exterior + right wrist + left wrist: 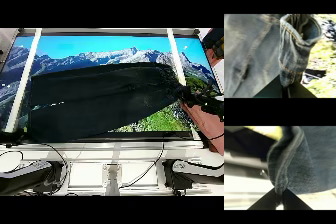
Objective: Fold the clothes and pants, and hang the long-sleeved shirts on hangers.
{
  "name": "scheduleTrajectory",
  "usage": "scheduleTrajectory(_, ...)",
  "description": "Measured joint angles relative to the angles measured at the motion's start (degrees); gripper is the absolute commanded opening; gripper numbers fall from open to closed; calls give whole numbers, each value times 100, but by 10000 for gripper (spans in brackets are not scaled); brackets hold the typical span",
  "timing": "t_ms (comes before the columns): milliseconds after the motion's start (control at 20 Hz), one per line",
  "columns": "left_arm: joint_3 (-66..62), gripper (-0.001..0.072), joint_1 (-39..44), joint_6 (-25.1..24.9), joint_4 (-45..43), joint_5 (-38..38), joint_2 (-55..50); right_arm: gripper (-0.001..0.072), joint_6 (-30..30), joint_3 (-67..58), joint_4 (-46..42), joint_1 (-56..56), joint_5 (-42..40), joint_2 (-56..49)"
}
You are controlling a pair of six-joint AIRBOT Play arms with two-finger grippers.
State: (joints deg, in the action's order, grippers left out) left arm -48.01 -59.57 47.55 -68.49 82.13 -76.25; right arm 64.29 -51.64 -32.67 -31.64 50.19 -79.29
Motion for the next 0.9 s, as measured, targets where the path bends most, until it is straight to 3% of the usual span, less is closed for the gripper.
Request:
scheduleTrajectory(250,-1156,22,308,393,540,304,0,34,1408,-420,-1250,214,175,863)
scheduleTrajectory(450,-1663,21,695,793,883,-33,0,34,2321,-726,-2035,708,-195,1327)
scheduleTrajectory(600,-1794,20,1058,1279,997,-927,-4,33,2938,-879,-2297,1217,-1049,1276)
scheduleTrajectory(900,-1954,18,2006,2459,1073,-3541,-262,34,4295,-1436,-2457,1954,-2719,140)
